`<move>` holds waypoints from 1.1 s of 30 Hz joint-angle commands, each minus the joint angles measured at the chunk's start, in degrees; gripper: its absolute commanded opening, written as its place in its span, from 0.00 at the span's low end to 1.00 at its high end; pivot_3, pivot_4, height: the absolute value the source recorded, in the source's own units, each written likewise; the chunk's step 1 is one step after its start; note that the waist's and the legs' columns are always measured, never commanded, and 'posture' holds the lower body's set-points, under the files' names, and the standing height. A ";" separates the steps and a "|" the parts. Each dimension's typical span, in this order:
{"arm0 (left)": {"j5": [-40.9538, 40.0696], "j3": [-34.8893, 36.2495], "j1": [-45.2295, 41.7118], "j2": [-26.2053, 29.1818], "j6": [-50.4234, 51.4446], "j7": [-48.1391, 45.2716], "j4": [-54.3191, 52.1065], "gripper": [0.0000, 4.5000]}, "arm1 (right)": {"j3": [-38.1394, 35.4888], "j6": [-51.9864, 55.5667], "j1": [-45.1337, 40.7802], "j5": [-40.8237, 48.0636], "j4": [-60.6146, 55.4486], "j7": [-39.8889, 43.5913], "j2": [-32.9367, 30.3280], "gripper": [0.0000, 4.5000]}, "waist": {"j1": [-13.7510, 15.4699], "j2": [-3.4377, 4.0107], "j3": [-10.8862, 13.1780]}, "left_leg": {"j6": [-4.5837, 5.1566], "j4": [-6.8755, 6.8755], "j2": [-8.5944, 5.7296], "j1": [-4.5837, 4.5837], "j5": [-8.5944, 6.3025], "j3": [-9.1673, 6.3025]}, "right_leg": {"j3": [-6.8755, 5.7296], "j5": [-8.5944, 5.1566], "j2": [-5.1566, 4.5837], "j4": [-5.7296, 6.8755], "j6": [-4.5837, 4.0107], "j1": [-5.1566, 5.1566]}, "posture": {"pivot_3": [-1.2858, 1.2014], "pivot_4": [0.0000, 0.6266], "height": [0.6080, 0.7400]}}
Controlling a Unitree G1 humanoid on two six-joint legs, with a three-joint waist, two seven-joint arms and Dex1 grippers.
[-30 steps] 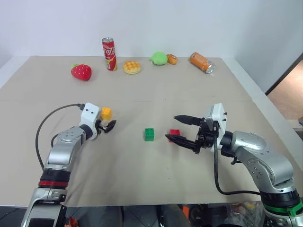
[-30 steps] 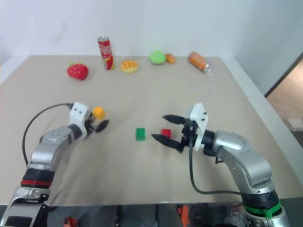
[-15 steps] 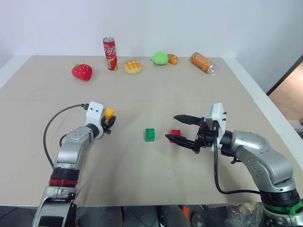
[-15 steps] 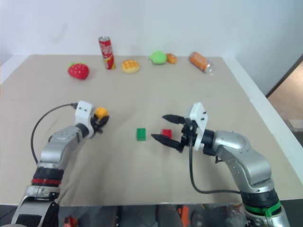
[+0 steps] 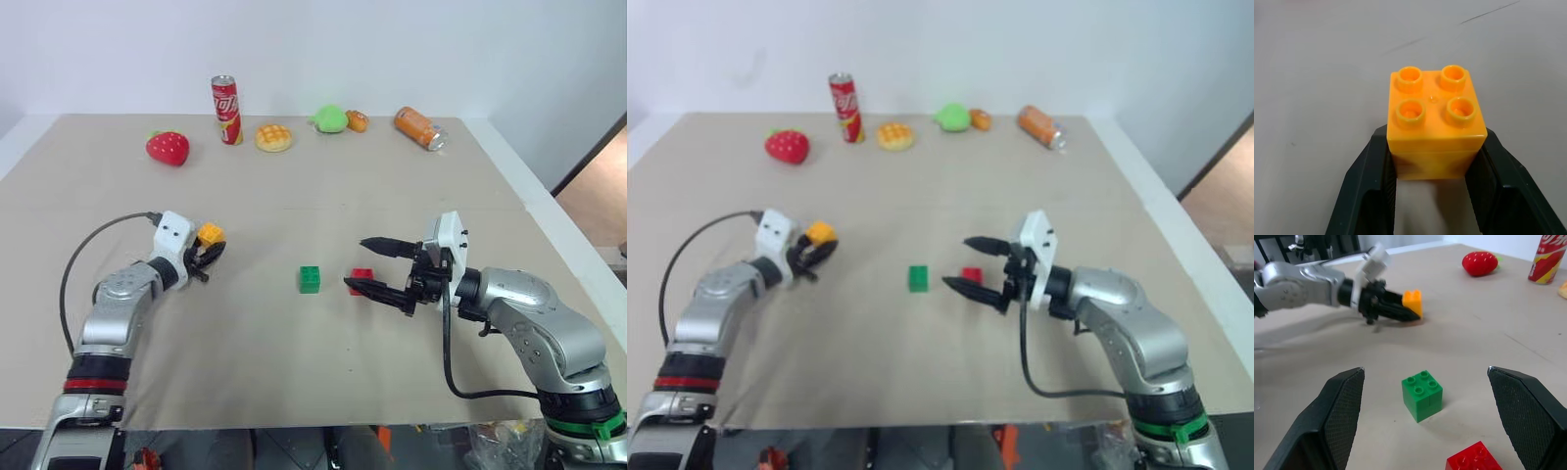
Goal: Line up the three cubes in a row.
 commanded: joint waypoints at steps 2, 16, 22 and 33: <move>-4.68 -0.26 2.53 4.01 -13.19 -18.80 2.43 0.30 | -3.79 0.70 1.02 3.66 -2.19 4.12 -3.25 0.93 | 0.02 0.01 0.01 | -0.02 0.00 0.00 -0.03 -0.02 0.02 | 0.00 -0.03 -0.01 -0.01 -0.01 -0.04 | 0.52 0.24 1.00; -1.20 -7.06 -8.10 1.16 -29.47 -34.38 21.95 0.30 | -5.28 1.31 3.71 5.14 -4.98 4.57 -5.39 0.93 | 0.15 0.01 0.00 | 0.02 0.07 0.01 -0.36 -0.02 0.02 | 0.00 -0.02 0.02 0.02 0.01 -0.35 | 0.52 0.24 1.00; 1.06 -6.81 -14.83 0.78 -34.35 -35.94 34.06 0.30 | -6.29 1.69 5.17 5.37 -6.37 3.05 -5.38 0.93 | 0.08 0.01 0.00 | 0.03 0.09 0.01 -0.38 -0.02 0.01 | 0.01 0.00 0.03 0.03 0.05 -0.36 | 0.52 0.24 1.00; 2.89 -8.74 -21.23 -4.20 -36.73 -40.80 40.51 0.30 | -6.33 1.94 5.70 5.18 -7.29 1.39 -5.35 0.93 | 0.14 0.01 0.00 | 0.04 0.13 0.00 -0.38 -0.01 0.00 | 0.01 0.01 0.03 0.05 0.07 -0.32 | 0.52 0.24 1.00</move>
